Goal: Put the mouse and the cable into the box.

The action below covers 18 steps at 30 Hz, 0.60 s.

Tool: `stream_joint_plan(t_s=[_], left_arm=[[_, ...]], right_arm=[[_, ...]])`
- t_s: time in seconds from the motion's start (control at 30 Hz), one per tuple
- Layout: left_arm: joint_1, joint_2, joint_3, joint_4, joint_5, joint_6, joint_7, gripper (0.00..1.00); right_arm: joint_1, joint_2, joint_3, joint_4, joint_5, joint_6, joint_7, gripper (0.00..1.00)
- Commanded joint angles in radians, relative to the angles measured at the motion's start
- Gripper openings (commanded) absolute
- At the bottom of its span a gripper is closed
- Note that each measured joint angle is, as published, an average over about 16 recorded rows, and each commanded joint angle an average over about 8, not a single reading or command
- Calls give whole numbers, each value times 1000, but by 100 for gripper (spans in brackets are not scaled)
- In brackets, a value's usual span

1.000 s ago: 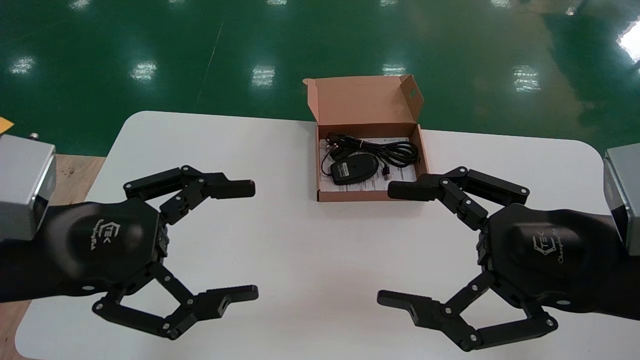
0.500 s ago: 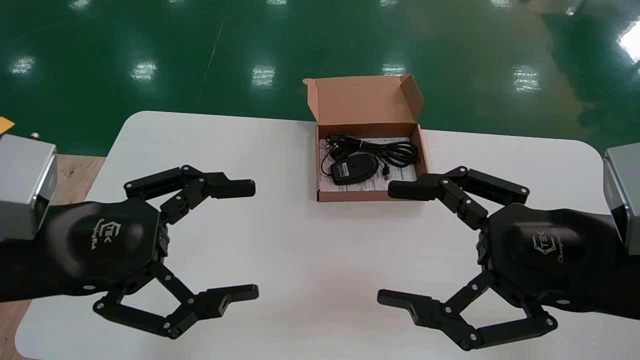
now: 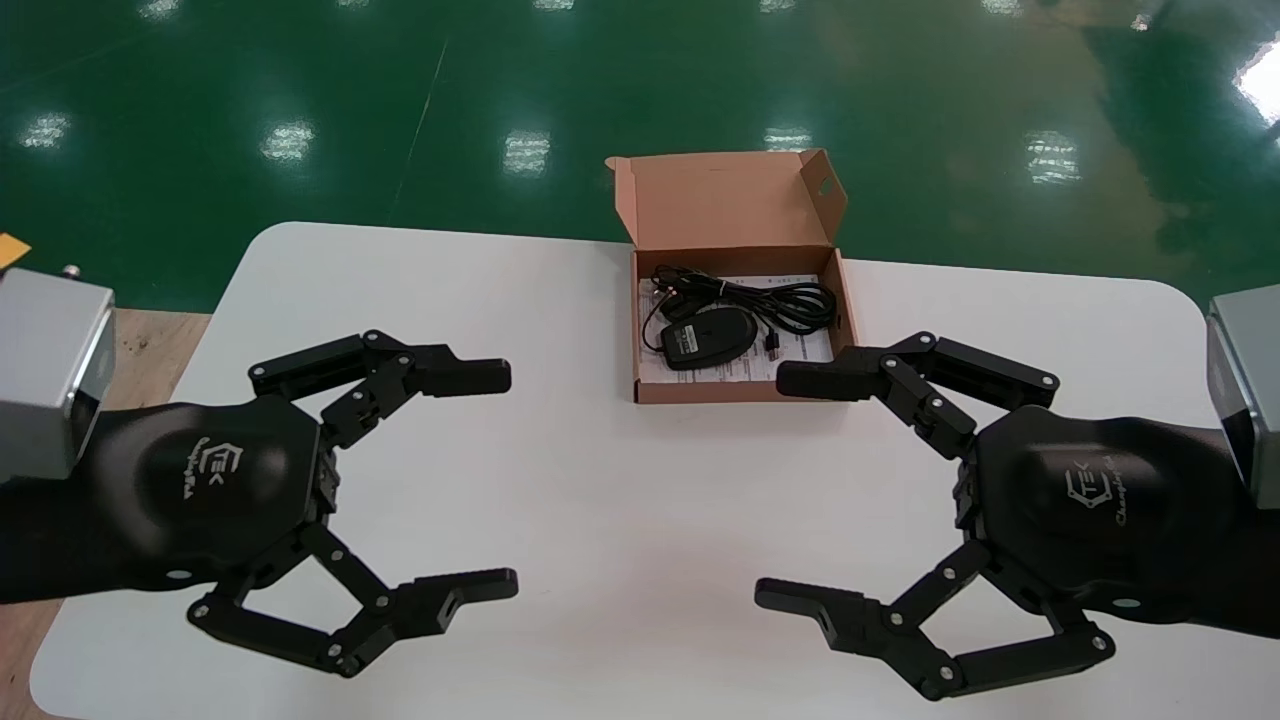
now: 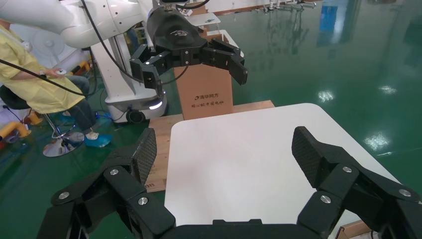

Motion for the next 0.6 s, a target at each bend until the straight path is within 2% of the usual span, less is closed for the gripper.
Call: stream_joint_plan(t_s=[0.03,0.6], left_arm=[[0,0,0,0,0,0,0,100],[0,0,0,0,0,0,0,100]], right_arm=[[0,0,0,0,0,0,0,100],[0,0,0,0,0,0,0,100]])
